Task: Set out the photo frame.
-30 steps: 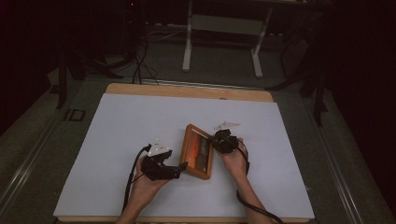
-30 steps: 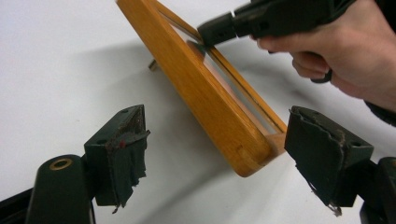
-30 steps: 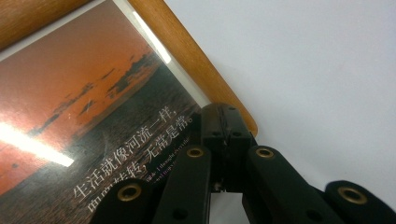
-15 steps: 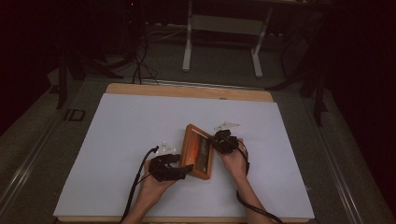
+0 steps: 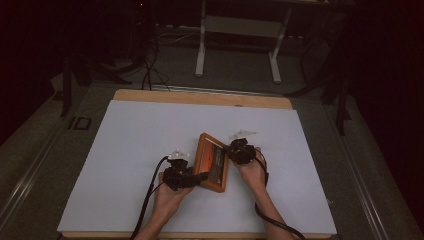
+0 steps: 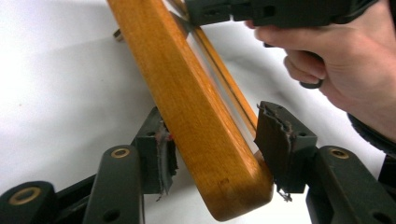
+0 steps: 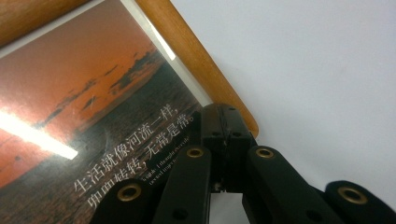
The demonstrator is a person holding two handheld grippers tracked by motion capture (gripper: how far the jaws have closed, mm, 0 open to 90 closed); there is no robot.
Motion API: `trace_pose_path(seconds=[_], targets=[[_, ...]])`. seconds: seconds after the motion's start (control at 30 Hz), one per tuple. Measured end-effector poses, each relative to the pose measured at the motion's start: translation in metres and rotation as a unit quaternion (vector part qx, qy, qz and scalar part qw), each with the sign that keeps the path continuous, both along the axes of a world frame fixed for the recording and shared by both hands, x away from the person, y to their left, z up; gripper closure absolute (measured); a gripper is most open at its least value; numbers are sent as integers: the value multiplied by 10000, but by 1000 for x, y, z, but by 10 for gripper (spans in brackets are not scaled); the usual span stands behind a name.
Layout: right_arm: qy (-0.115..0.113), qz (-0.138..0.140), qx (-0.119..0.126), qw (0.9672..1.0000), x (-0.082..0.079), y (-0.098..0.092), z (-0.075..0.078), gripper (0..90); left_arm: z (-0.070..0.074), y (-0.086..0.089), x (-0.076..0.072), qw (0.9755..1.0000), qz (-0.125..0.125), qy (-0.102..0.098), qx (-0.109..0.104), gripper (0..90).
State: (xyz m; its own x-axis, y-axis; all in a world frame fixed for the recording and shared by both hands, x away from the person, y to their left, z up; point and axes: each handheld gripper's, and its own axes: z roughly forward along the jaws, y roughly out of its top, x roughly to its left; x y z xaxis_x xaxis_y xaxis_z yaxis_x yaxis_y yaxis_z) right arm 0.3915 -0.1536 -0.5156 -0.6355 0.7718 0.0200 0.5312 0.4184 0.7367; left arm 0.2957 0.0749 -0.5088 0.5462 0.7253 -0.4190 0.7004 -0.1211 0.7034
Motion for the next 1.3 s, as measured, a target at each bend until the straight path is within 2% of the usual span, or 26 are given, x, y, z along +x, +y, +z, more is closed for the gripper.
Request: trace_pose_path(seconds=[0.1,0.23,0.3,0.4,0.57,0.6,0.67,0.7,0.77,0.8,0.83,0.87,1.03,1.17,1.3], targets=[[-91,13,-115,9999,-2,-3,4,900,-1,-1,0,9999,145,-15,85,518],[-193,-36,-20,9998,-5,-12,11,900,2,-5,-2,9997,194,-127,108,547],[-302,-90,142,9994,-12,-23,22,895,6,-10,-5,9992,235,-281,183,564],[-486,-98,214,9985,-20,-32,35,884,12,-19,-7,9980,245,-493,321,586],[-833,-99,420,9956,-34,-45,61,879,24,-39,-14,9936,139,-931,620,628],[-912,-100,446,9948,-37,-47,66,874,26,-44,-16,9920,106,-1046,697,636],[-988,-108,493,9938,-40,-50,70,874,26,-44,-16,9920,106,-1046,697,643],[-1123,-130,611,9917,-46,-55,80,867,30,-58,-28,9844,-28,-1505,914,656],[-1209,-128,645,9905,-50,-59,86,867,32,-65,-34,9799,-144,-1711,1010,666],[-1215,-135,646,9904,-52,-61,88,866,33,-68,-36,9785,-199,-1779,1027,669],[-1215,-135,646,9904,-52,-61,88,866,33,-68,-36,9785,-199,-1779,1027,672],[-1218,-135,625,9905,-53,-62,90,866,35,-72,-38,9769,-310,-1837,1050,672],[-1144,-139,557,9918,-57,-67,87,877,35,-76,-42,9763,-455,-1867,998,684],[-997,-196,598,9930,-58,-72,80,896,33,-75,-42,9781,-558,-1830,823,682],[-957,-223,579,9935,-61,-75,75,899,31,-74,-42,9791,-591,-1817,695,678]])
